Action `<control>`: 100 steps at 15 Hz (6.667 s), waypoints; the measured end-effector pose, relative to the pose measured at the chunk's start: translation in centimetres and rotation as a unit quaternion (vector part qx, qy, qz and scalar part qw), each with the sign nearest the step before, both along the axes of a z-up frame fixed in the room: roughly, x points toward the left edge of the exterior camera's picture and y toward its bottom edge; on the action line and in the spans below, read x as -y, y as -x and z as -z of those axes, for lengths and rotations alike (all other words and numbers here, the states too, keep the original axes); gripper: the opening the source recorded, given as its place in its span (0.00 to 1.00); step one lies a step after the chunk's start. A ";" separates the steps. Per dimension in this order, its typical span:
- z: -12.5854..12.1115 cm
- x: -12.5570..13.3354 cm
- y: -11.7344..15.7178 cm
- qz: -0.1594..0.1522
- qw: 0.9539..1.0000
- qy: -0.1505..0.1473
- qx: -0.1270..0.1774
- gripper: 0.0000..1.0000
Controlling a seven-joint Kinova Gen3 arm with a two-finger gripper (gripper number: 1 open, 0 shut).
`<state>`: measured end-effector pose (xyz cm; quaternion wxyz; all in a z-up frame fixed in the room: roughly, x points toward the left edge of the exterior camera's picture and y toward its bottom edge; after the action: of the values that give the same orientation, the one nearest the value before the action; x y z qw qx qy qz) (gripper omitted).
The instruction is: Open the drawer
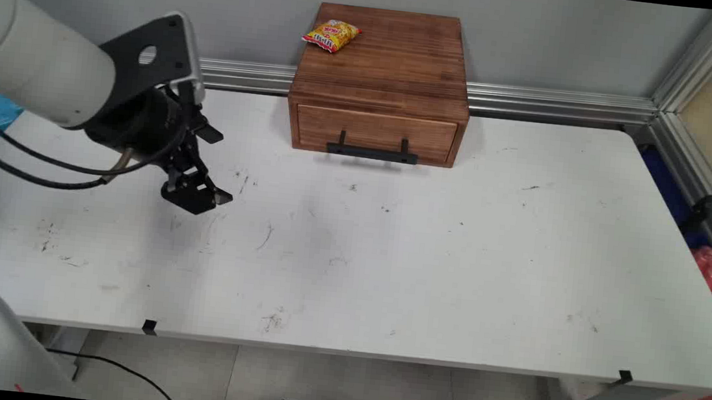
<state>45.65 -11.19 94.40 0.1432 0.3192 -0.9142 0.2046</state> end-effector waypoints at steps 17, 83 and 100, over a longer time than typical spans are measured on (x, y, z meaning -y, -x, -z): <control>4.6 13.4 4.5 0.120 0.989 0.016 0.082 1.00; 16.0 25.2 6.7 0.139 0.990 -0.002 0.033 1.00; 15.9 21.9 8.8 0.130 0.991 -0.021 0.015 1.00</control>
<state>36.89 -33.09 78.48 0.1480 0.1971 -0.9541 0.1701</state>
